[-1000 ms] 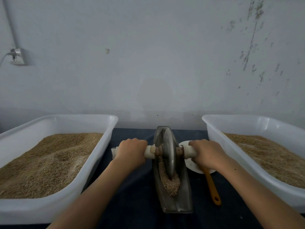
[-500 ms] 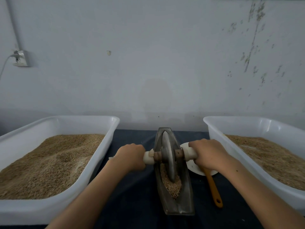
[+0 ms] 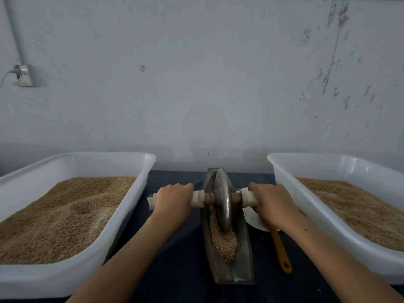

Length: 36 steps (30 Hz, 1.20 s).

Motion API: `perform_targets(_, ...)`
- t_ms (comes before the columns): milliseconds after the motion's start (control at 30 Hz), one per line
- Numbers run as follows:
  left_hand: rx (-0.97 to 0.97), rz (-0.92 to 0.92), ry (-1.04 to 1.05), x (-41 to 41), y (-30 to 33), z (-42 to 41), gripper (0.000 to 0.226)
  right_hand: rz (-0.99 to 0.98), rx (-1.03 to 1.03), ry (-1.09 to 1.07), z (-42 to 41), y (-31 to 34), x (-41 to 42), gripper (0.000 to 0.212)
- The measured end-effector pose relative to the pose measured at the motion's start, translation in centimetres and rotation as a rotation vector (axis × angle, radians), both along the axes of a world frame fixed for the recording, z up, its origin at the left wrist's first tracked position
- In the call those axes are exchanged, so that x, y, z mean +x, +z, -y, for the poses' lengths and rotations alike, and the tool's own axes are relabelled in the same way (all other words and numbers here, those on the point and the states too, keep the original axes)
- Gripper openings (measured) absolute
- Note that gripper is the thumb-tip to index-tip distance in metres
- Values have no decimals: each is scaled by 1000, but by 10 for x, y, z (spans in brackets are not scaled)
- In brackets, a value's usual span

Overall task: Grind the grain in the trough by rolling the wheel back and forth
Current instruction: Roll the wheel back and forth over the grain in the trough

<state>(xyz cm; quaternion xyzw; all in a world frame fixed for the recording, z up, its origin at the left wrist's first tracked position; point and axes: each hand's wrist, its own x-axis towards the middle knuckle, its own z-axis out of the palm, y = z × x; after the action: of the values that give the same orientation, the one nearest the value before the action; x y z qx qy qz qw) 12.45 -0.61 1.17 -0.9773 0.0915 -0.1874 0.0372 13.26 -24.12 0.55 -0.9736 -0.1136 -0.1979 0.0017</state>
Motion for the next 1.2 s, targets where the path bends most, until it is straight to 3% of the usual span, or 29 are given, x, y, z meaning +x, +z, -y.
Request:
perform_targets(200, 13, -42, 2, -1, 3, 1, 18, -37, -3, 4, 0, 2, -1, 12)
perform_targets(500, 40, -302, -6, -4, 13, -4, 31, -371, -105, -40, -3, 28, -11, 28)
perform_targets(600, 43, -265, -2, -2, 11, -3, 27, -342, -93, -47, -3, 23, -10, 25)
perform_targets(767, 5, -114, -3, -1, 4, -2, 18, -69, -61, -5, -1, 10, -7, 13)
perform_targets(900, -38, -48, -7, 0, -1, -3, 14, 24, -59, 21, -2, 5, -3, 12)
perform_targets(1033, -33, -80, -10, -1, 1, -3, 16, -15, -54, 28, -1, 7, -5, 12)
perform_targets(1200, 8, -264, -21, -1, 9, -6, 26, -219, -105, -10, -3, 22, -10, 24)
